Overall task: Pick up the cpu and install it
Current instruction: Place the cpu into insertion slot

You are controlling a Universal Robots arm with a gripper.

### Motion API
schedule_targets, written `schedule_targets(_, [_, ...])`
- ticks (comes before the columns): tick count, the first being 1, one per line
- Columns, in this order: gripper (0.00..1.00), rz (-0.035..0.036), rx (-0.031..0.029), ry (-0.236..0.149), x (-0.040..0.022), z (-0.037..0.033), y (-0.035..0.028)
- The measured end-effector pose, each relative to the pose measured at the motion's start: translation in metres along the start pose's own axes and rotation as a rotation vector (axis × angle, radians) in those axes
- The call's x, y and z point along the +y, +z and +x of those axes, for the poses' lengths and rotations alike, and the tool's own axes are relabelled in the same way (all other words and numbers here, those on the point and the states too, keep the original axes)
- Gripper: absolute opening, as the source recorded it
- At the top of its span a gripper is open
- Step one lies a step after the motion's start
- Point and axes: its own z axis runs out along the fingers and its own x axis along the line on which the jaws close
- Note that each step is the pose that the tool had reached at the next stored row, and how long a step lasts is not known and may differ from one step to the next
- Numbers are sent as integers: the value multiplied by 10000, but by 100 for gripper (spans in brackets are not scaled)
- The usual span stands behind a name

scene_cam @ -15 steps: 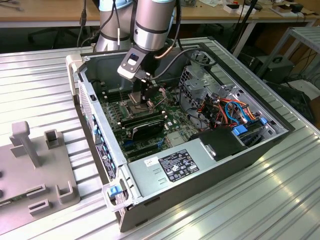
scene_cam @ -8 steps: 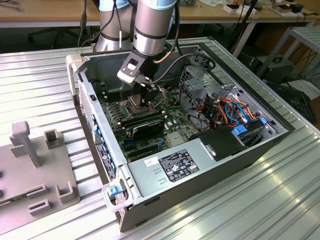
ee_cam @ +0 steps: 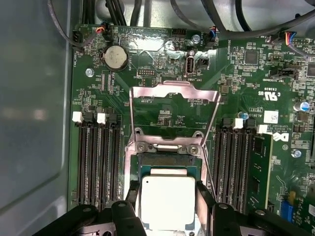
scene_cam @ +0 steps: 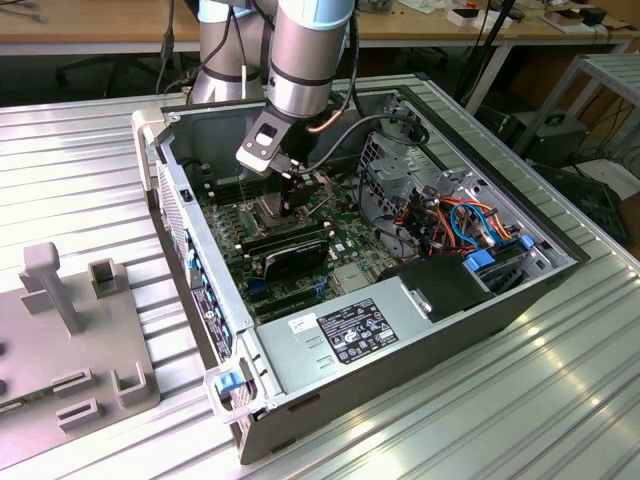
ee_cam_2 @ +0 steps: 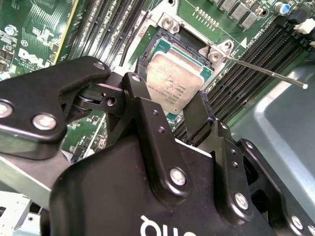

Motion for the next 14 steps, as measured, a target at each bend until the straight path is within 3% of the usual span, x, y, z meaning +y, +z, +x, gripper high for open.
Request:
schedule_targets(8, [55,0,-1,2,14,0,89])
schedule_targets(14, [55,1,-1,28,15,0,113])
